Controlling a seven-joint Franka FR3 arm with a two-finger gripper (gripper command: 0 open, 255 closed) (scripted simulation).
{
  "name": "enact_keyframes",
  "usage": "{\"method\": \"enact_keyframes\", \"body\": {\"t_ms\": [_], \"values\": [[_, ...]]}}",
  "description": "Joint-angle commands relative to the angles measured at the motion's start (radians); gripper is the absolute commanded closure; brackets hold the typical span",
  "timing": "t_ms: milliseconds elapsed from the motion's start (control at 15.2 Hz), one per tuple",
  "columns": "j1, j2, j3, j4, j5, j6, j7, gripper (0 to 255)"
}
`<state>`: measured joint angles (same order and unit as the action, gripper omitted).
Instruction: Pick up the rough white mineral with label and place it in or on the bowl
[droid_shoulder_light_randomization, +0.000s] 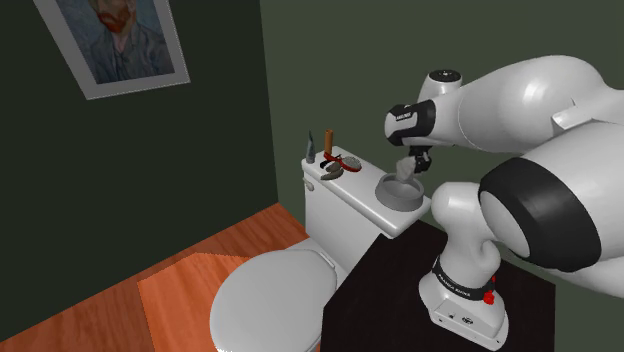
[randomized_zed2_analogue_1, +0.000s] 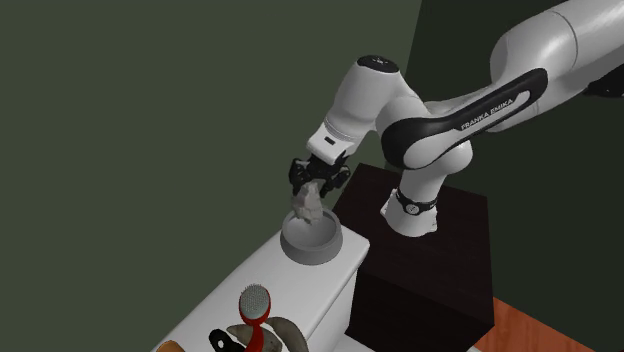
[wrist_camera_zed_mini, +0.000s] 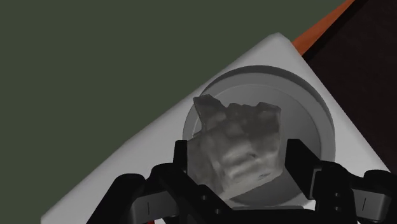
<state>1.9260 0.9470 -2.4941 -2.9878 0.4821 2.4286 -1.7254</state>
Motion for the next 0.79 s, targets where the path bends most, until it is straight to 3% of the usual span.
{"method": "enact_keyframes", "body": {"t_ms": [0,330,726], "values": [[0.006,-0.021,0.016,-0.02,0.015,0.04,0.002,255],[0.01,-0.1,0.058,-0.054,0.048,0.15,0.009,255],[0.01,-0.098,0.057,-0.053,0.047,0.146,0.009,255]]}}
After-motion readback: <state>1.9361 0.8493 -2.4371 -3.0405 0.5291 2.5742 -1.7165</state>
